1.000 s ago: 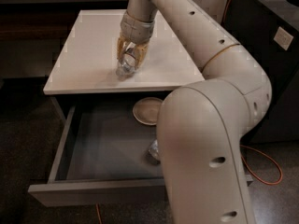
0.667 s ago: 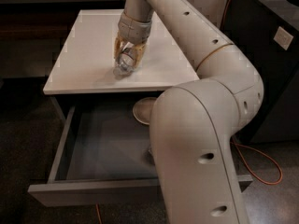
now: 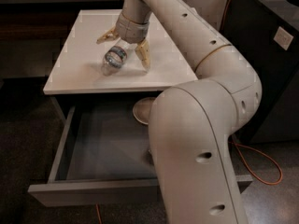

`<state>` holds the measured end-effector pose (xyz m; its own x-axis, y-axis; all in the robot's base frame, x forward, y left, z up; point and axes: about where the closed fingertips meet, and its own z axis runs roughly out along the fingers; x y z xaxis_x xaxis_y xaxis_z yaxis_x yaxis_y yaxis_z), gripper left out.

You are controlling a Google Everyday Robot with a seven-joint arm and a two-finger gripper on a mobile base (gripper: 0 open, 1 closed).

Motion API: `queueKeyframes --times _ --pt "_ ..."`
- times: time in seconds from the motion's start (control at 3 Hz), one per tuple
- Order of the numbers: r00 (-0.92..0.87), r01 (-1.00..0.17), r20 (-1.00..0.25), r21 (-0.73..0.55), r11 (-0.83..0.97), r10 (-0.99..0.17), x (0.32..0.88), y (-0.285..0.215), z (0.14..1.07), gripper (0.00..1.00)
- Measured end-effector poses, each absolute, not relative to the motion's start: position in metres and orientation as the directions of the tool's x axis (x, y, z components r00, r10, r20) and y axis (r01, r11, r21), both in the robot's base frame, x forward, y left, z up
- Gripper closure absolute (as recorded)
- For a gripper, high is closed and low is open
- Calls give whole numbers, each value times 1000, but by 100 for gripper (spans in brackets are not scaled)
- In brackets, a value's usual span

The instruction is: Pick water bottle from top drawer and place on counter

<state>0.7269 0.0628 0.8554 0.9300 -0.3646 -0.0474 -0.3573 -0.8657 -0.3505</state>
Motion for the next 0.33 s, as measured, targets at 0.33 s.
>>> queueKeyframes --times 0.33 --pt "930 -357 -47 -351 -866 -365 727 63 855 0"
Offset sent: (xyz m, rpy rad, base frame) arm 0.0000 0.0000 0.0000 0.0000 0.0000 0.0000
